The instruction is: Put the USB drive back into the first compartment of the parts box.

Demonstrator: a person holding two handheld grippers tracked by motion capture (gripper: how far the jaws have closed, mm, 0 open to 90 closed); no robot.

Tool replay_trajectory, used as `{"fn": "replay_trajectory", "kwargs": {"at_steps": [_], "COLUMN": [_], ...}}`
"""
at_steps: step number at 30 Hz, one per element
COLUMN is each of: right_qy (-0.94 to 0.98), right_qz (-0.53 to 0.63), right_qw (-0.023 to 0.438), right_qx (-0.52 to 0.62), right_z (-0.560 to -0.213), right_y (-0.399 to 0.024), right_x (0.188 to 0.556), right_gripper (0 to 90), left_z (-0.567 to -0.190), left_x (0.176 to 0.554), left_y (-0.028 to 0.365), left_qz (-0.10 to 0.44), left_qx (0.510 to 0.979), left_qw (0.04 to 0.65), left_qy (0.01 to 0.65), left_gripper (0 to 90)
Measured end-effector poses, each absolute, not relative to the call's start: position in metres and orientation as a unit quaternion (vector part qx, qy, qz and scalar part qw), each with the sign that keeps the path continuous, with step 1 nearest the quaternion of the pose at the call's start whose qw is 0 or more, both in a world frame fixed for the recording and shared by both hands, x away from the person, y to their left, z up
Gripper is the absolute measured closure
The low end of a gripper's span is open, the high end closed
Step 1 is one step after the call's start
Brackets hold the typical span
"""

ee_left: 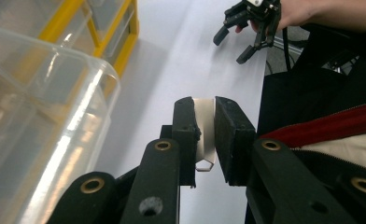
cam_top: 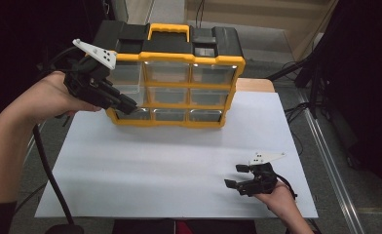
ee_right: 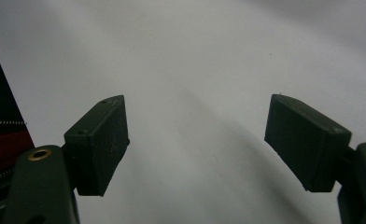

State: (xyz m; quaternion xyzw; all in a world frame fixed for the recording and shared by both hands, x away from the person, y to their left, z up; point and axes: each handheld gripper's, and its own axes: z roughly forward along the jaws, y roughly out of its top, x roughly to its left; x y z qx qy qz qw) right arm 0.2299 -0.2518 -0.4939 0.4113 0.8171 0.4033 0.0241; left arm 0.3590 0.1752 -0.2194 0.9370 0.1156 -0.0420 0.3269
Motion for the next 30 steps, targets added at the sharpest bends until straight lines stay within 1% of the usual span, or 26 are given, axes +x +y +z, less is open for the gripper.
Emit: {"fn": "replay_trajectory", "kwargs": {"at_steps": [10, 17, 23, 30], "right_qy": [0.816, 0.816, 0.816, 0.810], "right_qz": [0.405, 0.407, 0.408, 0.414], "right_qw": [0.025, 0.024, 0.020, 0.017], "right_qx": [0.413, 0.411, 0.410, 0.416], "right_z": [-0.493, -0.493, -0.494, -0.494], "right_y": [-0.253, -0.253, -0.253, -0.258], "right_x": [0.230, 0.230, 0.231, 0.232], "right_gripper": [19.6, 19.6, 19.7, 19.6], "left_z": [-0.189, -0.169, -0.163, -0.168], "left_x": [0.371, 0.383, 0.396, 0.408], "left_y": [0.177, 0.183, 0.188, 0.191], "left_qz": [-0.021, 0.004, 0.018, 0.032], "left_qx": [0.939, 0.937, 0.936, 0.934], "left_qw": [0.323, 0.320, 0.321, 0.313], "left_qy": [0.114, 0.137, 0.146, 0.168], "left_gripper": [79.8, 79.8, 79.8, 79.7]}}
